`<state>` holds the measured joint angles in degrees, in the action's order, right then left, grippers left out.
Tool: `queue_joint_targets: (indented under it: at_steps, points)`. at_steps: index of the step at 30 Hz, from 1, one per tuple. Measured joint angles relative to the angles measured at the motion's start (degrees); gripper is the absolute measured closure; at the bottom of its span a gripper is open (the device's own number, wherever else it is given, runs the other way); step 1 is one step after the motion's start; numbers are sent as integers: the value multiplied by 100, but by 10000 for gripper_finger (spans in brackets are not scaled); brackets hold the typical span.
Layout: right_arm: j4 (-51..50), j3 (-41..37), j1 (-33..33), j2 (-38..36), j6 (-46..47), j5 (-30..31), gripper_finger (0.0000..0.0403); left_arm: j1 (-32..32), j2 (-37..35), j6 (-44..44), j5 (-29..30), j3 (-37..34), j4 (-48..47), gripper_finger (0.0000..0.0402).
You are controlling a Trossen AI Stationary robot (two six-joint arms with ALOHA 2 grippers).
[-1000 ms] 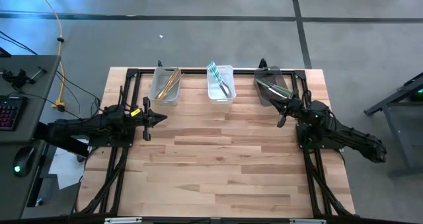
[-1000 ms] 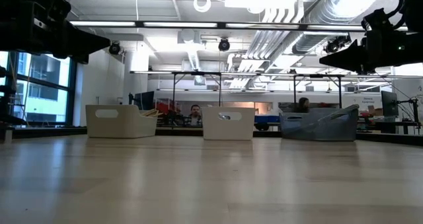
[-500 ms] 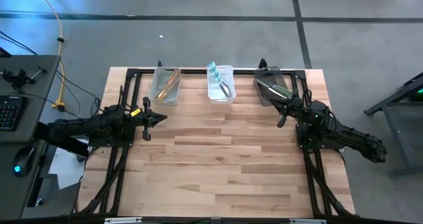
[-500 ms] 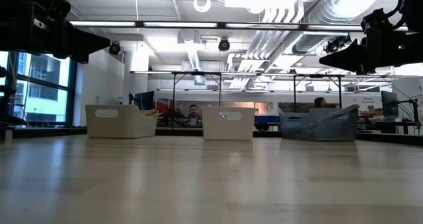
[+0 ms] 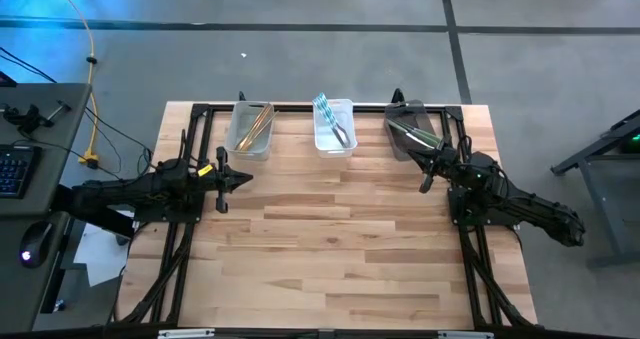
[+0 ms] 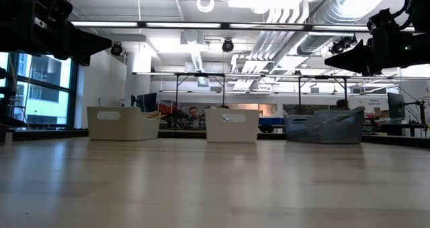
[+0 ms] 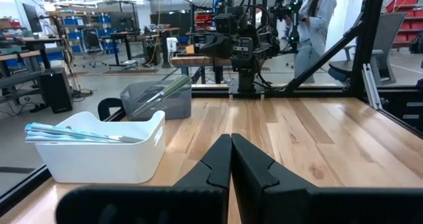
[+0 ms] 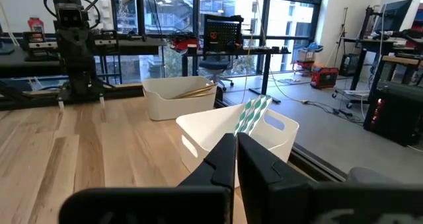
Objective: Sort silverware by color (type)
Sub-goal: Return to Home Position
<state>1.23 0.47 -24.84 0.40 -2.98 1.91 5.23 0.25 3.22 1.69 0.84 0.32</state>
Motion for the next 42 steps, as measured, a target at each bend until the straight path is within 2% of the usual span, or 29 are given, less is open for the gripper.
queue_joint_targets:
  at_steps: [42]
  points:
    - [0, 0, 0, 2, 0, 2, 402, 0, 0, -303, 2, 0, 0, 401]
